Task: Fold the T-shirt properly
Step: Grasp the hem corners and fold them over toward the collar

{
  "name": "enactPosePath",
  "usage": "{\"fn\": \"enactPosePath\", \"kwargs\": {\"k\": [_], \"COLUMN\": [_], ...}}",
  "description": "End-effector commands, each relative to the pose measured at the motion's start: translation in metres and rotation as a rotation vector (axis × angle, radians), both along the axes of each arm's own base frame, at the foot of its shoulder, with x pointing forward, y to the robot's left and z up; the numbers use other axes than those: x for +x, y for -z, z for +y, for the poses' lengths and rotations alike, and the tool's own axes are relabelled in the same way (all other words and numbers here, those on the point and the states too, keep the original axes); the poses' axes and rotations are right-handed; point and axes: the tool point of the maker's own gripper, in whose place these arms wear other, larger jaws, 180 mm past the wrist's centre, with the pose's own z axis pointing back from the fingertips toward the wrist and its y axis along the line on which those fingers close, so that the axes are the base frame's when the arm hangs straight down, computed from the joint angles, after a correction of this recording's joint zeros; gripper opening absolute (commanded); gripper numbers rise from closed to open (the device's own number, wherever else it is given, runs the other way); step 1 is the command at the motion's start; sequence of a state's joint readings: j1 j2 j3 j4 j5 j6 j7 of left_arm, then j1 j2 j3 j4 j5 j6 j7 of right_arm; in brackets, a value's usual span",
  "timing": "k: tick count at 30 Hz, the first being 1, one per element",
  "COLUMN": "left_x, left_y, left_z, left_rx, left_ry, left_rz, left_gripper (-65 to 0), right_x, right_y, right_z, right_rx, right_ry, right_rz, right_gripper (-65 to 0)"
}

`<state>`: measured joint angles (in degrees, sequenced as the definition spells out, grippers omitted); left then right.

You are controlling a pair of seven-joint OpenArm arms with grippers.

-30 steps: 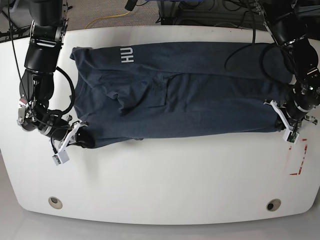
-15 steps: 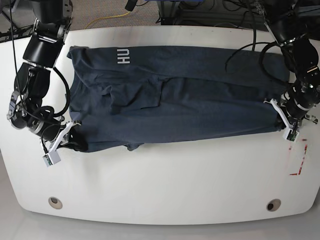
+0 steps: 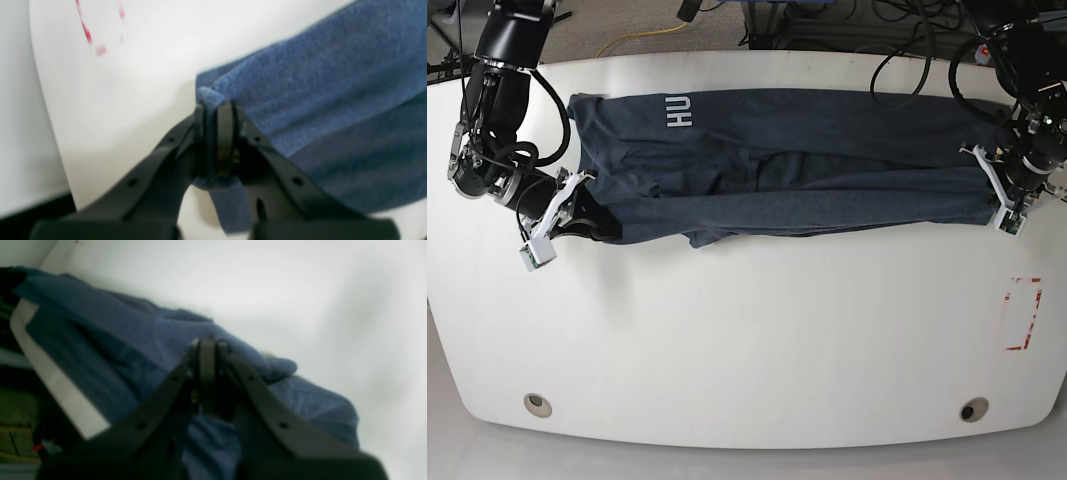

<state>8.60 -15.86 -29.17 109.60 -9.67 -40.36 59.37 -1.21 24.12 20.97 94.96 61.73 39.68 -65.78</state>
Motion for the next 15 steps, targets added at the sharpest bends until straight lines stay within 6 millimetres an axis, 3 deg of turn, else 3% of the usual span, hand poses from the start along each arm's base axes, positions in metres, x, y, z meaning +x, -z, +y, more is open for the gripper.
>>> {"fn": "enactPosePath", "kwargs": {"k": [1, 7, 13, 15], "left_x": [-0.002, -0.032, -0.05, -0.057], "left_y": [-0.01, 0.01, 0.024, 0.029], "left_z": [0.013, 0.019, 0.019, 0.018], "left_rx": [0.044, 0.065, 0.069, 0.067], "left_ry": [-0.008, -0.004, 0.003, 0.005], "left_rz": [-0.014, 0.083, 0.144, 0.165], "left_gripper": [-61.9, -61.9, -61.7, -58.1], "right_x": [-0.006, -0.046, -0.07, -0.074], "right_y": [-0.016, 0.005, 0.029, 0.039], "right_z": [0.003, 0.006, 0.007, 0.013], "right_rx": [-0.013, -0.009, 0.014, 0.042], "right_ry": [-0.02, -0.003, 0.022, 0.026], "right_rz": [-0.057, 0.012, 0.099, 0.133], "right_gripper": [-65.0, -65.0, -65.0, -65.0]}}
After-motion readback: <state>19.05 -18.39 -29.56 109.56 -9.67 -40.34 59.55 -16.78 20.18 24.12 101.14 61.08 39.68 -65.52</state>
